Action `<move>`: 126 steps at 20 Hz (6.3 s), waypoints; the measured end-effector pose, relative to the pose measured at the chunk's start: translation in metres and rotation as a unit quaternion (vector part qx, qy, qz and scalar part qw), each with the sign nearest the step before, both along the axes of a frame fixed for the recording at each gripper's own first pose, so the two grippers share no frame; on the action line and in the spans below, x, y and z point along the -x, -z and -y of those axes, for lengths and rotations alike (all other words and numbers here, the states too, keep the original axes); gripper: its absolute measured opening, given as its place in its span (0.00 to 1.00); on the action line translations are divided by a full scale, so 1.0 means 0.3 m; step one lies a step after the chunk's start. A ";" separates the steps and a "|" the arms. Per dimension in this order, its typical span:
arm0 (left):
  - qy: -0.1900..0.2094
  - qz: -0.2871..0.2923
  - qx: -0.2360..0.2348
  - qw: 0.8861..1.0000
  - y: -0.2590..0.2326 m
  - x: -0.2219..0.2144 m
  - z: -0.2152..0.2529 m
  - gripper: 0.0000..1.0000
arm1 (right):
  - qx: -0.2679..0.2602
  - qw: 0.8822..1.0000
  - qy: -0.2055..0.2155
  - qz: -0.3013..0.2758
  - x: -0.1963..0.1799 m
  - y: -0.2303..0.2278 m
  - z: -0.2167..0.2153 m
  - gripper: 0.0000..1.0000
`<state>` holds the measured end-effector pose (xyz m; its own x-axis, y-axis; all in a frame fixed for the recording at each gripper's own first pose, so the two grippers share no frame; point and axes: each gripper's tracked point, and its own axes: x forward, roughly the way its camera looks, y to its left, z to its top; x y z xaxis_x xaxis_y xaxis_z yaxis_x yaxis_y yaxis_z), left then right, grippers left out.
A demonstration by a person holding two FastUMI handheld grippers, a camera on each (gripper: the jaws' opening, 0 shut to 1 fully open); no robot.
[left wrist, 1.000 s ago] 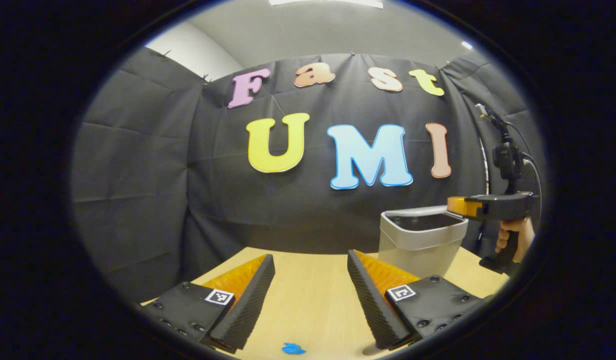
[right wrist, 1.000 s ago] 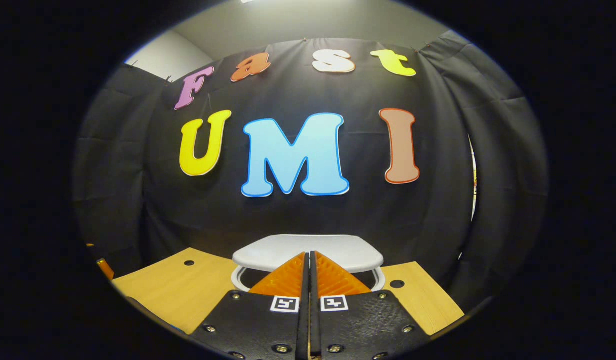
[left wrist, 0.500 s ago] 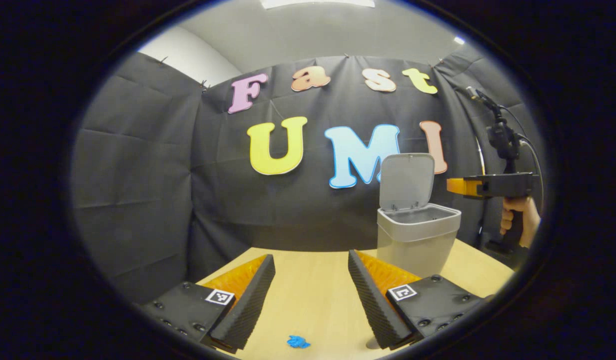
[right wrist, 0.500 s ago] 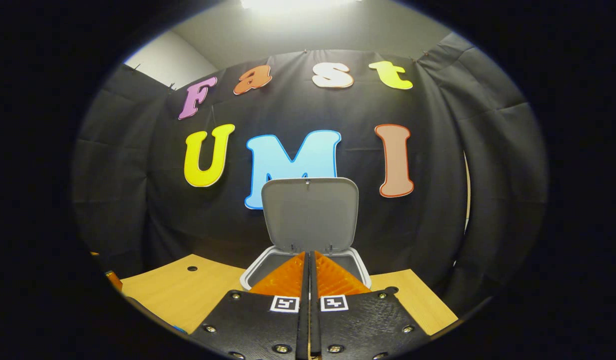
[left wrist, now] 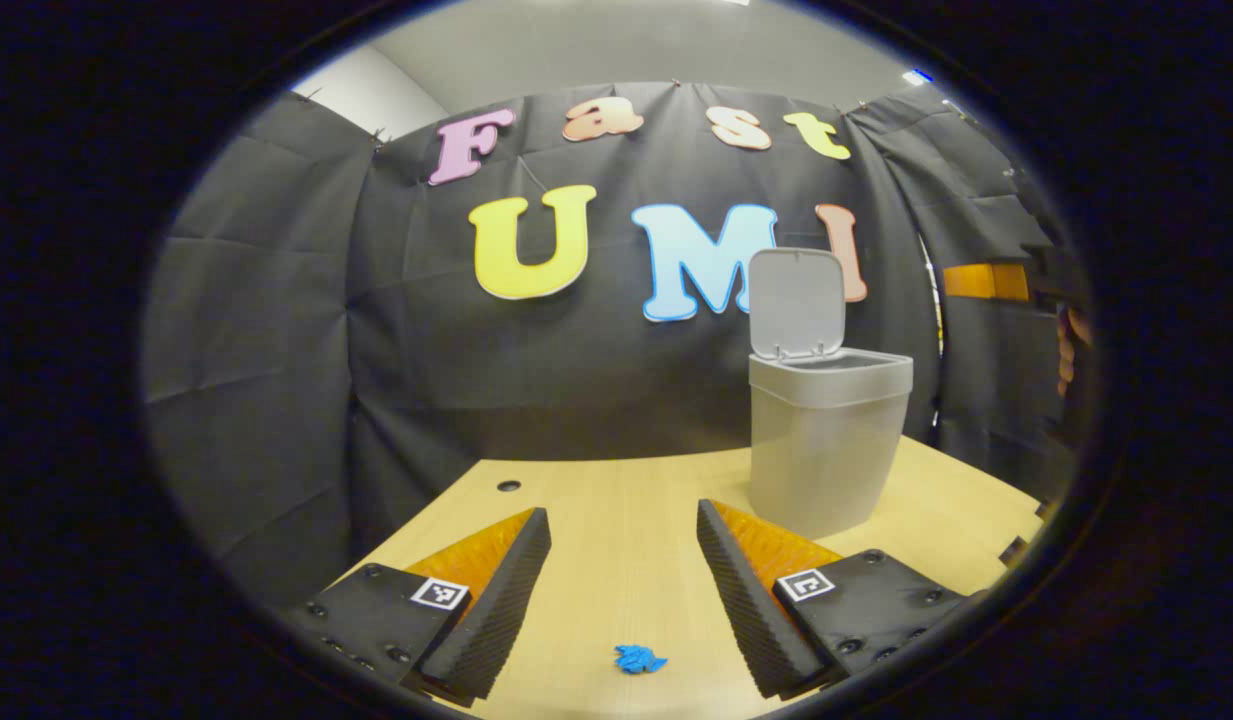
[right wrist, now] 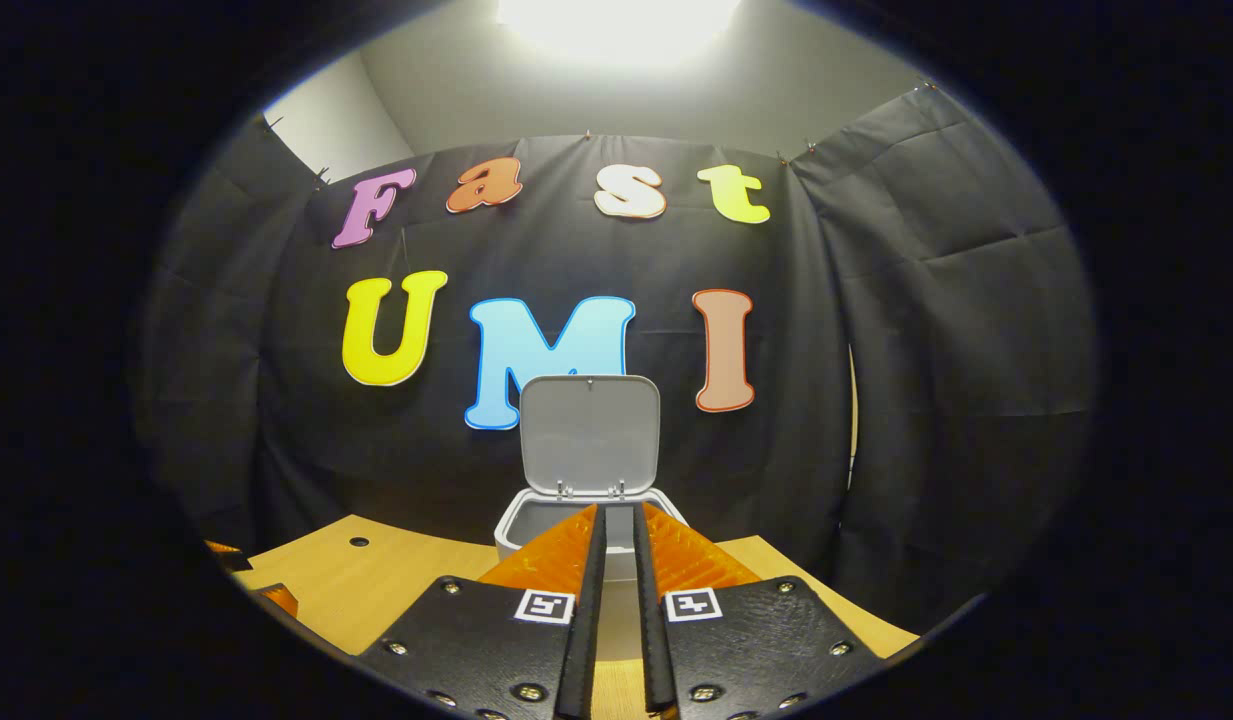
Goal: Press the lid of the desktop garbage bin to open it, pick up the crumpled paper on the desktop and throw it into the bin, then pick up the pop can on the desktop and drop it into the bin, and finally close the garbage bin lid.
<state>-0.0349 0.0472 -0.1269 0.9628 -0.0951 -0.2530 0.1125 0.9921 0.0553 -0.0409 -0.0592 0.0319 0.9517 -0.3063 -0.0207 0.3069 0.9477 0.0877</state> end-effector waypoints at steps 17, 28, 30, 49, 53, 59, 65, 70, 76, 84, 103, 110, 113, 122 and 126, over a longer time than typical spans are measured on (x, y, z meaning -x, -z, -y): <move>0.024 -0.179 -0.018 0.983 0.610 0.037 -0.017 0.97 | 0.027 0.999 0.016 -0.037 0.176 0.022 -0.058 0.93; -0.006 -0.255 -0.007 0.967 0.799 0.053 -0.009 1.00 | 0.016 0.998 0.010 -0.063 0.200 0.100 0.033 0.93; -0.007 -0.257 -0.008 0.966 0.802 0.049 -0.008 1.00 | 0.010 0.998 0.015 -0.065 0.201 0.113 0.048 0.93; -0.001 -0.218 0.007 0.976 0.639 -0.009 0.044 0.19 | -0.012 0.998 0.025 -0.059 0.212 0.141 0.111 0.93; 0.010 -0.173 0.018 0.985 0.439 -0.081 0.116 0.19 | -0.017 0.998 0.015 -0.051 0.202 0.145 0.106 0.93; 0.035 -0.106 0.029 0.993 0.162 -0.176 0.259 0.21 | -0.028 0.999 -0.002 -0.046 0.199 0.166 0.117 0.93; 0.081 -0.049 0.044 0.995 -0.082 -0.291 0.473 0.21 | -0.033 0.998 -0.005 -0.045 0.205 0.181 0.149 0.93; 0.099 -0.025 0.069 0.992 -0.205 -0.418 0.615 0.19 | -0.016 0.999 0.003 -0.049 0.215 0.193 0.198 0.93; 0.143 0.000 0.068 0.987 -0.295 -0.586 0.816 0.21 | -0.022 0.998 0.015 -0.058 0.196 0.219 0.244 0.93; 0.184 -0.006 0.048 0.982 -0.261 -0.737 0.977 0.24 | -0.028 0.996 0.052 -0.071 0.202 0.254 0.291 0.94; 0.176 0.022 0.100 0.979 -0.362 -0.730 0.926 0.94 | -0.012 0.997 -0.005 -0.075 0.142 0.250 0.166 0.94; 0.147 0.066 0.071 0.984 -0.437 -0.588 0.756 0.95 | -0.029 0.993 -0.082 -0.083 0.109 0.294 -0.008 0.94; 0.140 0.074 0.068 0.985 -0.457 -0.513 0.685 0.95 | -0.036 0.988 -0.114 -0.098 0.099 0.335 -0.104 0.94; 0.124 0.080 0.057 0.987 -0.438 -0.293 0.422 0.95 | -0.064 0.964 -0.165 -0.197 0.122 0.549 -0.396 0.94; 0.125 0.081 0.058 0.987 -0.421 -0.222 0.330 0.95 | -0.056 0.955 -0.170 -0.234 0.128 0.620 -0.481 0.94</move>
